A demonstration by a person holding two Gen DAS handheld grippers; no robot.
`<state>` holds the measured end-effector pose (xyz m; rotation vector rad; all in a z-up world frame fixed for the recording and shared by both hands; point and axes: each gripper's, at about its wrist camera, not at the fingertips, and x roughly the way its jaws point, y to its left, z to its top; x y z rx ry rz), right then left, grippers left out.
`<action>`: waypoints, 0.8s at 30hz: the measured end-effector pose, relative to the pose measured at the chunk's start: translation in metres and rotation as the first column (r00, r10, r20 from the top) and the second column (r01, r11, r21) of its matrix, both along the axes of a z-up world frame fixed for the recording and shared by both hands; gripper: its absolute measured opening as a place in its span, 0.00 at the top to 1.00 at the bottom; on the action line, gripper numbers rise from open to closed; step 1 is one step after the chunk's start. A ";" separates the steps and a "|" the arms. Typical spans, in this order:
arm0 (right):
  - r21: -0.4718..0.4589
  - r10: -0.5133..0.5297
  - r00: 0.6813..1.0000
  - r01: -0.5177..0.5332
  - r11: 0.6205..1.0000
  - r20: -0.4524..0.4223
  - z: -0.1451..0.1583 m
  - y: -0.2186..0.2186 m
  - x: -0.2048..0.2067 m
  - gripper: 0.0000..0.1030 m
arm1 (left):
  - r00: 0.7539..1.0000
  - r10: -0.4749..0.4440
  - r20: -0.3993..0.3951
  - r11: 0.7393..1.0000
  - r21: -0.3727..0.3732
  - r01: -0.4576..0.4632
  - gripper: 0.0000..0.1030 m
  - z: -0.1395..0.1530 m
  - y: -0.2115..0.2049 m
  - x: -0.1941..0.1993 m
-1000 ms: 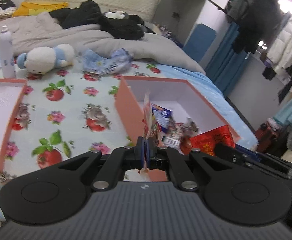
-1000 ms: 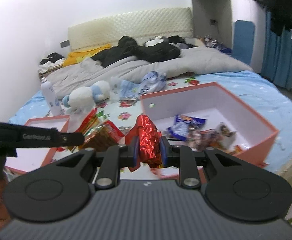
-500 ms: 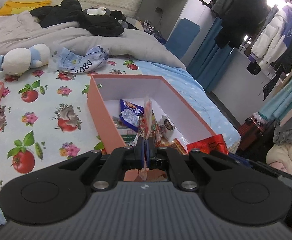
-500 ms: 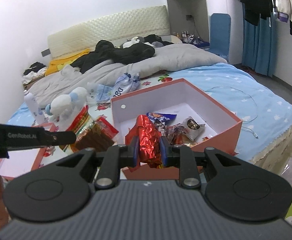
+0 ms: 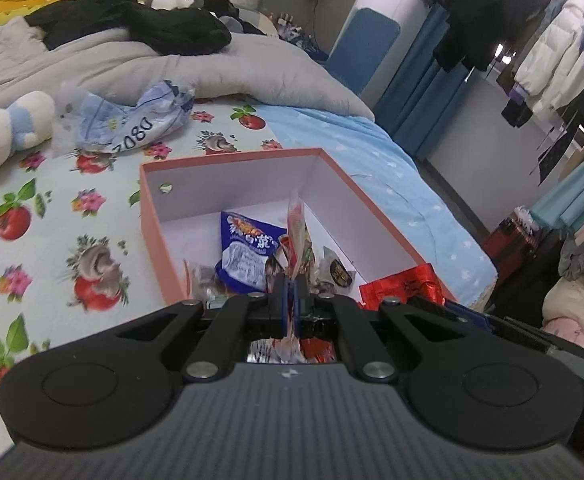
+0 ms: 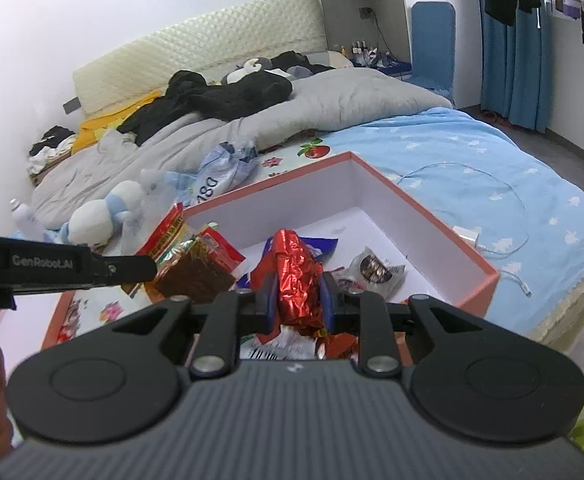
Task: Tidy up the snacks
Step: 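Carry both held candies over the pink box, then open both grippers to drop the candies into the pink box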
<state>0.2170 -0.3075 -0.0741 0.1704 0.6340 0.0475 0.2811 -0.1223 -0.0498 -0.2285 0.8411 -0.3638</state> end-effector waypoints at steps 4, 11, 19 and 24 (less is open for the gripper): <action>-0.007 0.003 1.000 -0.004 1.000 -0.030 -0.012 -0.007 0.030 0.75 | 1.000 -0.011 -0.029 1.000 0.016 0.011 0.97 -0.014 -0.012 0.035; 0.013 -0.002 0.994 0.004 1.000 -0.106 -0.040 -0.018 0.068 0.75 | 0.996 -0.017 -0.093 0.998 0.054 0.023 0.97 -0.045 -0.021 0.075; 0.012 -0.003 0.983 0.006 1.000 -0.186 -0.071 -0.024 0.098 0.74 | 0.987 -0.026 -0.159 0.996 0.081 0.039 0.97 -0.079 -0.028 0.105; 0.026 -0.008 0.979 0.013 1.000 -0.205 -0.078 -0.027 0.108 0.69 | 0.986 -0.040 -0.164 0.995 0.089 0.055 0.96 -0.080 -0.030 0.112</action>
